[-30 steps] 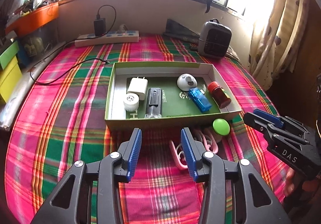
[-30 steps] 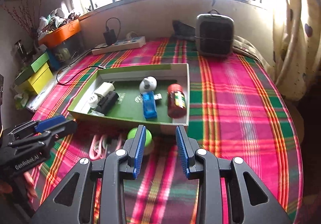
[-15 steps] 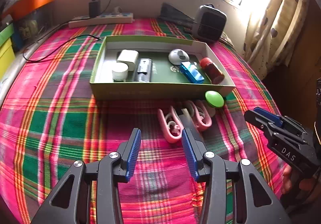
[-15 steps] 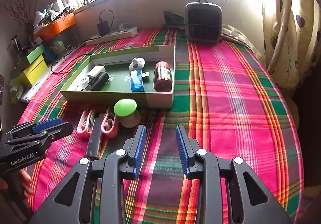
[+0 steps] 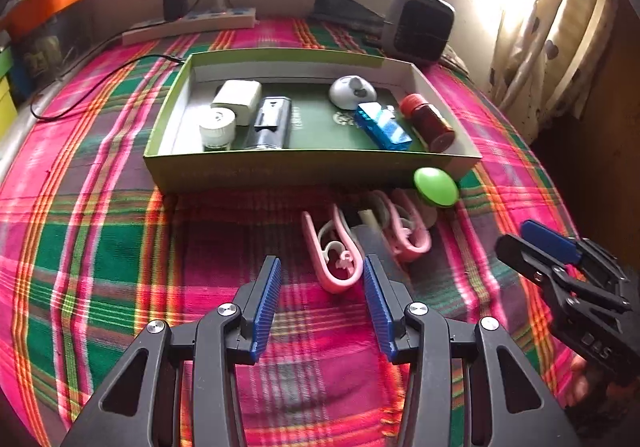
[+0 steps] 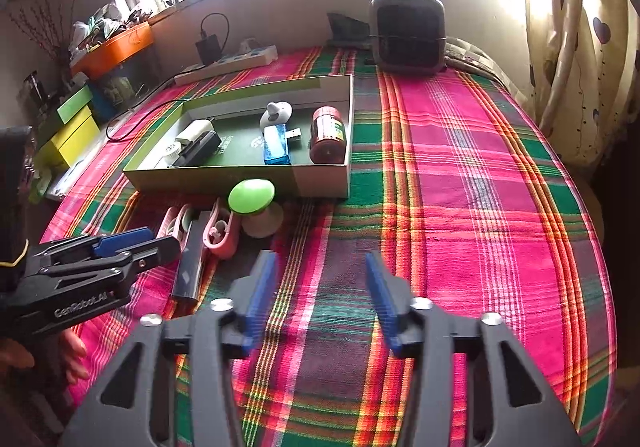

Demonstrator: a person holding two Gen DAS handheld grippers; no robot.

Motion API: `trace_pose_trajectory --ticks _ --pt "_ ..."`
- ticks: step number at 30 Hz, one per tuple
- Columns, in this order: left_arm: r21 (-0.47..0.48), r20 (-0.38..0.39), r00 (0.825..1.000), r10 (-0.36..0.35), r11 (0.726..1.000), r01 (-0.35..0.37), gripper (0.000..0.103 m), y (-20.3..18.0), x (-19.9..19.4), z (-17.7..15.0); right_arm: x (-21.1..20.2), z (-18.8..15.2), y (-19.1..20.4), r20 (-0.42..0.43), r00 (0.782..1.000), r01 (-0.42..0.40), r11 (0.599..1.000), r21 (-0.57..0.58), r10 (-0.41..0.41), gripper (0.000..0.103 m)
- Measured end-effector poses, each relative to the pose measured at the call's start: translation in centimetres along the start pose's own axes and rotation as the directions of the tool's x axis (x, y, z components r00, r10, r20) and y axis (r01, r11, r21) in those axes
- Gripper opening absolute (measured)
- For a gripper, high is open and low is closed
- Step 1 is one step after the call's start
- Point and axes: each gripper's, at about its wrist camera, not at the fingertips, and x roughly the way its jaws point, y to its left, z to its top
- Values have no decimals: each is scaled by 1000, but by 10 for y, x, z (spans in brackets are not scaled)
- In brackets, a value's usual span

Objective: Organize rigid objects
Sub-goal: 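Withdraw both tools and move them toward the pink earphone hook and black stick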

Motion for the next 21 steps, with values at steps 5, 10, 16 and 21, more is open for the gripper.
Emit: trace_pose_trajectory --ticks 5,10,16,21 --pt "-2 4 1000 0 1000 0 42 7 1 3 3 0 10 -9 1000 -13 1000 -19 13 49" --pt "12 4 1000 7 1000 -7 42 6 5 9 7 0 18 -20 1000 -16 999 -34 15 50" --pt "24 9 1000 23 999 -23 42 5 9 15 6 -1 22 -25 1000 -12 999 -51 11 49" --pt "34 15 999 32 999 -32 42 4 9 15 6 -1 23 -30 1000 -5 999 -49 4 49"
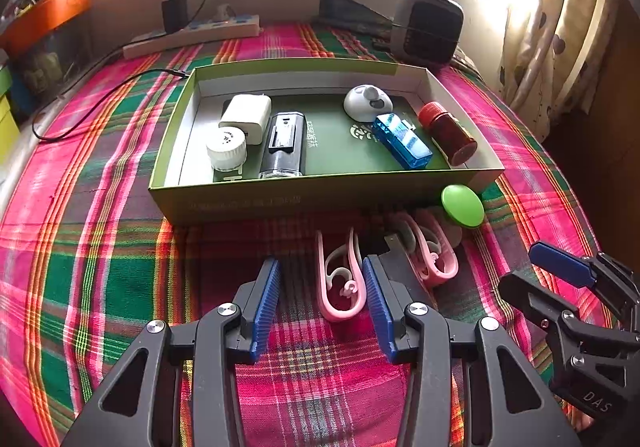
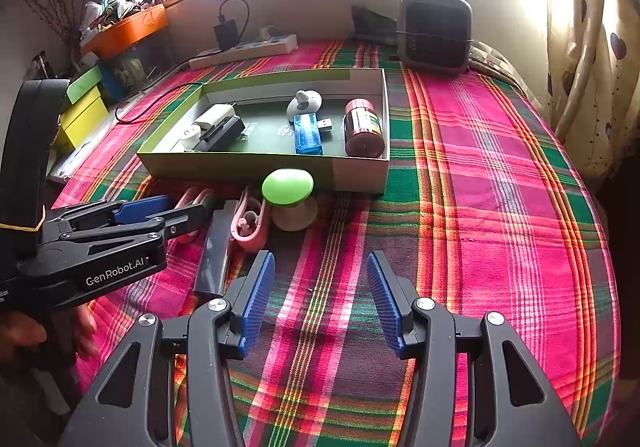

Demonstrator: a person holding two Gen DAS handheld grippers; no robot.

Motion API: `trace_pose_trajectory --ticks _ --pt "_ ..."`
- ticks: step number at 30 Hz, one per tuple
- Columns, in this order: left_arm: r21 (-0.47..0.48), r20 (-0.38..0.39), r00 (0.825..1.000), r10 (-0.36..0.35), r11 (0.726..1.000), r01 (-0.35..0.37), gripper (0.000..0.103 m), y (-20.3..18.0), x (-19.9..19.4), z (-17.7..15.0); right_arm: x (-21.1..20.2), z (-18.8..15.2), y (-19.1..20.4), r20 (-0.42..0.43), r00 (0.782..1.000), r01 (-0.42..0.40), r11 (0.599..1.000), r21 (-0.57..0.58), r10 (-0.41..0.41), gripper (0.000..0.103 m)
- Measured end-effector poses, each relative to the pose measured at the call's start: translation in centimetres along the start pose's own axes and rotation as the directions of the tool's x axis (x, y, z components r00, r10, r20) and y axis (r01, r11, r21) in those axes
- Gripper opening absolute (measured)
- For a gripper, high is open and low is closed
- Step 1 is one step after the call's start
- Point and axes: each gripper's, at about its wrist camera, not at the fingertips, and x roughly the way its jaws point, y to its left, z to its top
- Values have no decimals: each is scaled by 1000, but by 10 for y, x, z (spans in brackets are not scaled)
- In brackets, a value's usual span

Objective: Organize rigid objects
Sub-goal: 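Withdraw both tools and move them toward the pink earphone hook and black stick, then close the left tool on the pink earphone hook while the right tool closes on the black stick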

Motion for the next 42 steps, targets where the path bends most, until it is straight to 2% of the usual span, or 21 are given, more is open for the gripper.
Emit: trace_pose_trajectory --ticks 13,20,35,42 --pt "-12 12 1000 -8 1000 8 34 6 -1 -1 2 0 8 -7 1000 -12 1000 -16 11 49" --pt "-29 14 1000 -12 999 12 23 15 -3 -3 3 0 15 -15 1000 -16 1000 -27 16 49" --pt "-65 22 1000 8 998 -7 23 39 -12 -10 17 1 52 -52 994 -96 992 -81 92 49" --pt "-70 30 1000 7 998 -5 24 47 -14 -14 29 0 65 -80 994 -85 990 -112 77 49"
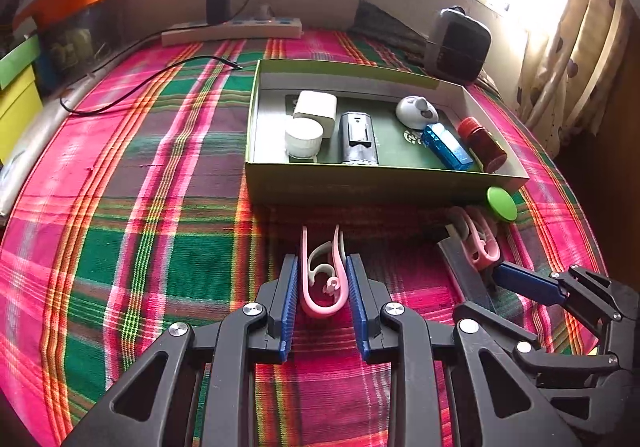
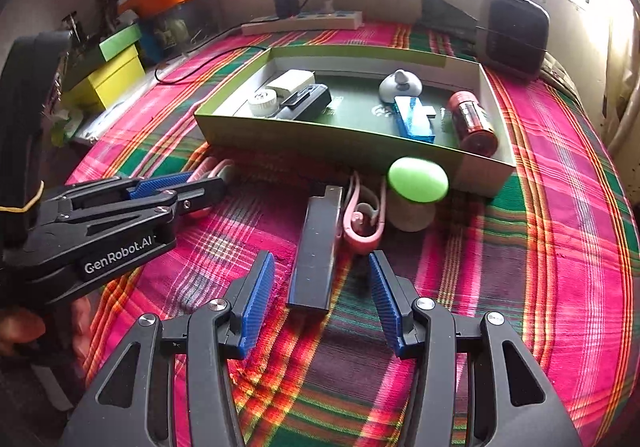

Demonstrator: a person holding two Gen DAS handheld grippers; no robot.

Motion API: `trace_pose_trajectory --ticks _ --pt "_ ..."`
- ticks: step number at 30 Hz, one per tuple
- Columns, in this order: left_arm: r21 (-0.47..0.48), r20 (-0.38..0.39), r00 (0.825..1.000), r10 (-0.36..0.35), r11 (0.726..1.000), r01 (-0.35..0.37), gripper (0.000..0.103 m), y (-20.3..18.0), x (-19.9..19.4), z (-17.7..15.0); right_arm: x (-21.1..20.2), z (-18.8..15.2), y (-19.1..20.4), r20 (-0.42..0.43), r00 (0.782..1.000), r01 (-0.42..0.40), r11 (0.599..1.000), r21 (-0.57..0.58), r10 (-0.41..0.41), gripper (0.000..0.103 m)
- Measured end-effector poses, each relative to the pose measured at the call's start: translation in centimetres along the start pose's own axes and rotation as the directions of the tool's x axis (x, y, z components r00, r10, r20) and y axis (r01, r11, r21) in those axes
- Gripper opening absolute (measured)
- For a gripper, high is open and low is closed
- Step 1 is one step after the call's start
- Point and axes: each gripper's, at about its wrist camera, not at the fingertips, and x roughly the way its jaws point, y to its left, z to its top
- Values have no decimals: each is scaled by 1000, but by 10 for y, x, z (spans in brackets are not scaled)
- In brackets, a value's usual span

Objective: Organize rigid objects
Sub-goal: 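Close the left tool on the pink earphone hook while the right tool closes on the black stick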

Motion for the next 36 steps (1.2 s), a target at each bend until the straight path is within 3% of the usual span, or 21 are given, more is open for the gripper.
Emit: trace_pose_trajectory --ticks 10,16,23,36 --pt "10 13 1000 6 1000 -6 24 1 -1 -3 5 -1 8 3 998 57 998 -41 -57 49" --pt "20 15 1000 15 1000 -15 24 -1 -1 -3 4 -1 6 15 997 70 997 -42 -69 42" --pt "19 14 1000 14 1000 -14 24 -1 -1 -3 3 -1 10 18 999 43 998 -54 -42 25" --pt "18 16 1000 13 1000 -14 24 0 -1 -3 3 -1 9 20 999 29 999 -46 -29 24"
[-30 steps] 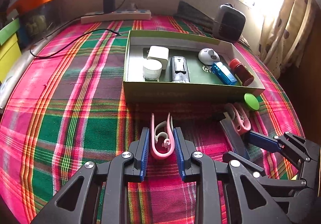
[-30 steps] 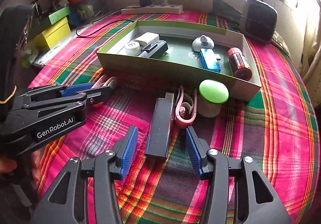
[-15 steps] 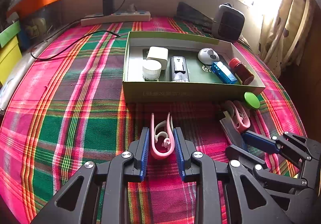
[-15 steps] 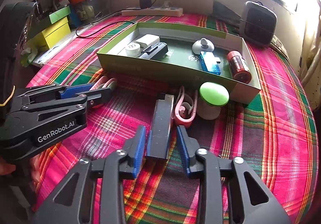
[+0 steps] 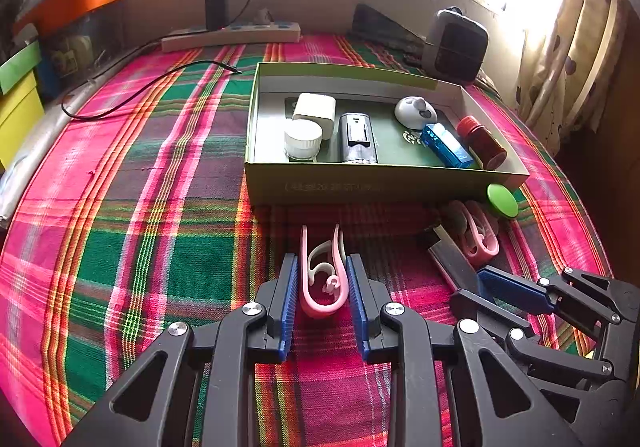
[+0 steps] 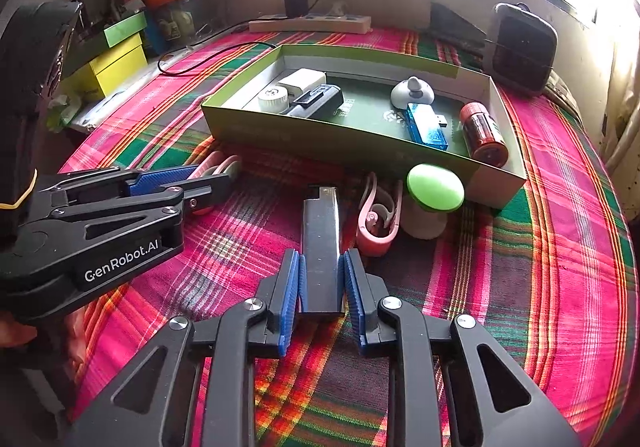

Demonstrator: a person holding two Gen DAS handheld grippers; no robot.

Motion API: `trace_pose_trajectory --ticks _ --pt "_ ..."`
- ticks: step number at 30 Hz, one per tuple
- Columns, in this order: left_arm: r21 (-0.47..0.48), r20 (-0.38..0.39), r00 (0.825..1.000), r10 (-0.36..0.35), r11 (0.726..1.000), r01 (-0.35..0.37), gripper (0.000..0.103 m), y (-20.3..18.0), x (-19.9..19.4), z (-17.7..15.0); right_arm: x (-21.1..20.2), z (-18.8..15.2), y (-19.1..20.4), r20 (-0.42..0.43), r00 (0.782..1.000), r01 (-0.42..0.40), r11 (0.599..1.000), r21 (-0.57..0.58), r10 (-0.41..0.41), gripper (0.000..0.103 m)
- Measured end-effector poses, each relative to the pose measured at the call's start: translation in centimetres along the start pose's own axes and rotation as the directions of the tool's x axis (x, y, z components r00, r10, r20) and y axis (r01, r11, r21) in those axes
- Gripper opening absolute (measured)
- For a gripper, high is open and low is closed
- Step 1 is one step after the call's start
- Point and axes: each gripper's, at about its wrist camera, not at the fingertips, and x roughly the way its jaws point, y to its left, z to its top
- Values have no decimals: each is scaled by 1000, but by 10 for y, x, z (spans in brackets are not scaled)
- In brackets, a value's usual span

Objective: Organize rigid objects
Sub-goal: 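Close the left tool on the pink earphone hook while the right tool closes on the black stick, then lift the pink hook and black stick and carry both over the green tray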

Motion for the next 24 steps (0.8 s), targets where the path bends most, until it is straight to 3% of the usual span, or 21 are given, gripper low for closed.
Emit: trace_pose_trajectory --ticks 24 --pt "-13 -1 1000 -8 1000 8 23 2 -1 0 -2 1 0 17 999 -38 999 13 38 24"
